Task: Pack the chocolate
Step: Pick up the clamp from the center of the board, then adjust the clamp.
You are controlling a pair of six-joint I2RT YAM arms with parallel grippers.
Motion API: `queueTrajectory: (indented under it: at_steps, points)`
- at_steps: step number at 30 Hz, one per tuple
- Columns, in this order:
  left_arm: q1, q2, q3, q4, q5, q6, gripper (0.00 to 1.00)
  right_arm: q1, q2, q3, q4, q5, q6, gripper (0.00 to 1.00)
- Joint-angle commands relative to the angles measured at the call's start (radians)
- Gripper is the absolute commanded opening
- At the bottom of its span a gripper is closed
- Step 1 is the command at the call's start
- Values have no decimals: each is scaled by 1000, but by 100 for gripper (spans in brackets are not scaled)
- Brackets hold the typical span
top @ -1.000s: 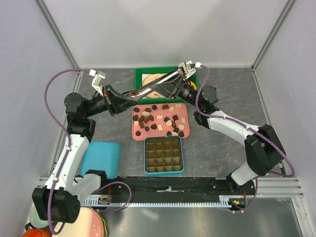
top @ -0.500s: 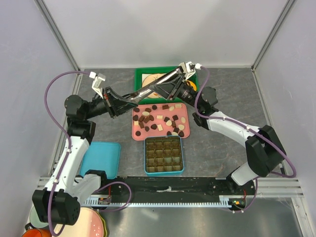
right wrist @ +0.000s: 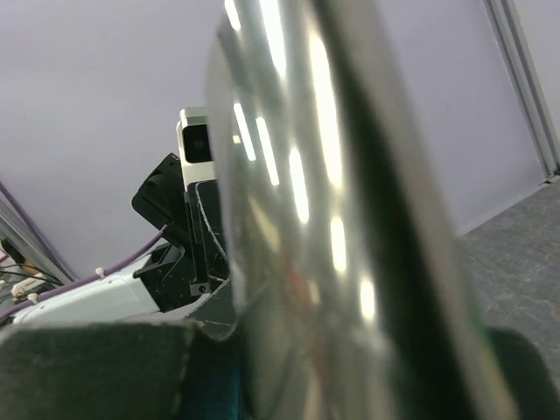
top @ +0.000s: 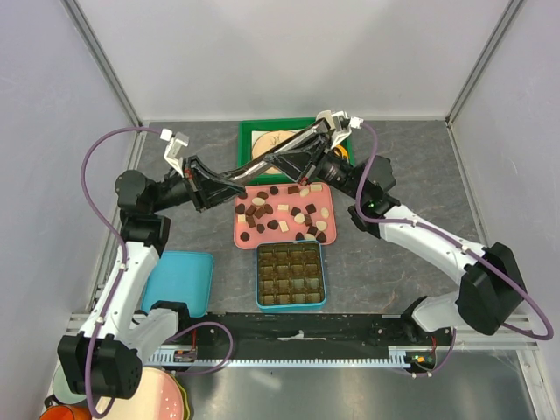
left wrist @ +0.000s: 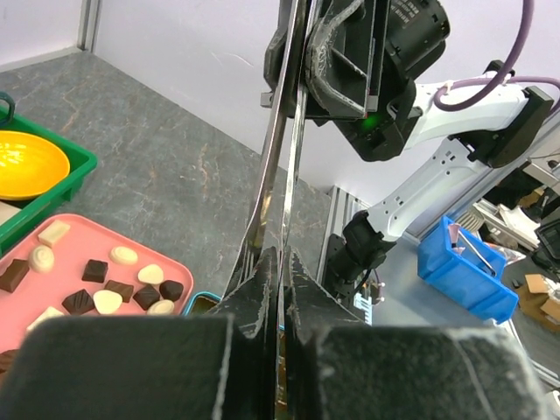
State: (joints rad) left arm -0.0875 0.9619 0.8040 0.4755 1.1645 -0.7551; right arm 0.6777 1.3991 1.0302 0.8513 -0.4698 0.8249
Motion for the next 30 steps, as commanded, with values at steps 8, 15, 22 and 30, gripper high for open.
queueTrajectory:
  at_steps: [8,15,22,30]
  points:
    - [-1,-25,118,-385,72,229,72,5,-106,36,-326,34,-311,3]
    - [60,-12,383,-886,55,724,79,5,-176,57,-540,92,-451,1]
    - [66,5,592,-1192,20,1019,81,3,-210,51,-639,149,-510,1]
    - [66,-64,476,-1218,-125,1240,99,5,-226,65,-683,151,-515,0]
